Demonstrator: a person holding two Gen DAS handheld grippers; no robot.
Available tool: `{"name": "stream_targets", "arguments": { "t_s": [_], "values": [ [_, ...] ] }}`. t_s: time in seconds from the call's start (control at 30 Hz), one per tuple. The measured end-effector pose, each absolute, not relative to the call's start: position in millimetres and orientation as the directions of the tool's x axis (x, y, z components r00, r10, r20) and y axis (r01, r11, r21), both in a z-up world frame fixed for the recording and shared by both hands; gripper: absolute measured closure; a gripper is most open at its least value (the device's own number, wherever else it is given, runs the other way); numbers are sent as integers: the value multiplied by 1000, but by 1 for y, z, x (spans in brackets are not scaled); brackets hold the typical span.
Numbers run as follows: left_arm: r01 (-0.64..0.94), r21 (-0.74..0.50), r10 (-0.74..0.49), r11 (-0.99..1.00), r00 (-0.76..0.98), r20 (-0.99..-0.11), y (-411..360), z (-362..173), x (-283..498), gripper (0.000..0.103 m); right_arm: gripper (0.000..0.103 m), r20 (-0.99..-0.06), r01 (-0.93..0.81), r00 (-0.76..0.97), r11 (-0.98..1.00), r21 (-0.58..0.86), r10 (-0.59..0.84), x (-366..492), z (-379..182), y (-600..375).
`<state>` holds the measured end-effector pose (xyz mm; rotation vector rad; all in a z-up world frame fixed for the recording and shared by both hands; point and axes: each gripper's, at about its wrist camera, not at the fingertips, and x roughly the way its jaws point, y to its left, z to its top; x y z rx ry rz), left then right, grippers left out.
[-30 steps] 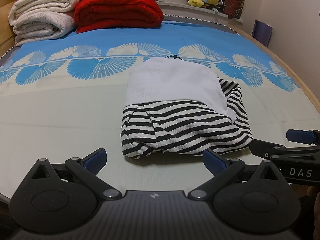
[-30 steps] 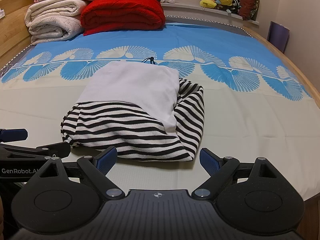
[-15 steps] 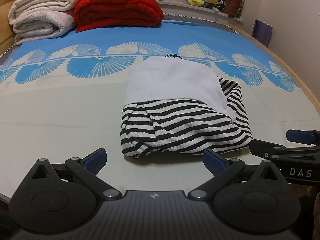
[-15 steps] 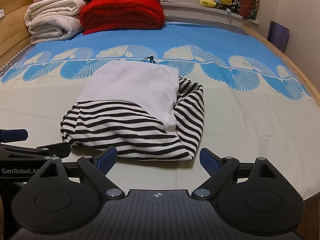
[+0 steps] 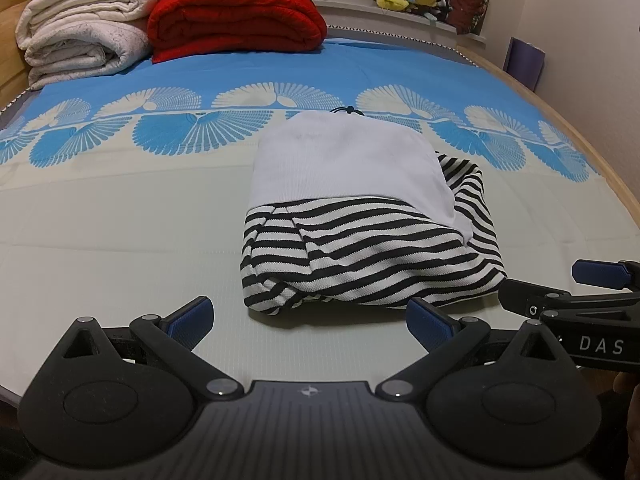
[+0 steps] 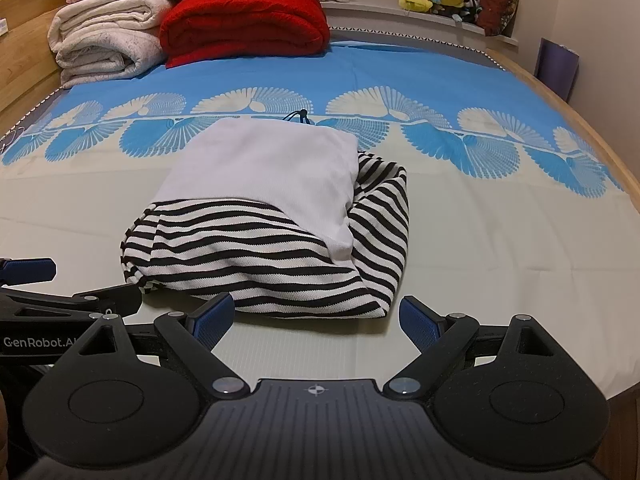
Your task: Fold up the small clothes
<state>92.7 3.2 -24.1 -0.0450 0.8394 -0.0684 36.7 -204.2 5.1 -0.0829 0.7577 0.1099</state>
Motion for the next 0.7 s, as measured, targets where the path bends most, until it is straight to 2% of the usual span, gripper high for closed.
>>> {"name": "stream_targets", "arguments": {
  "t_s": [0.7],
  "values": [
    [47, -63, -79, 997, 673, -736, 0, -27, 90, 1, 13, -696, -117, 716, 993, -32, 62, 37, 3, -204]
  ]
}}
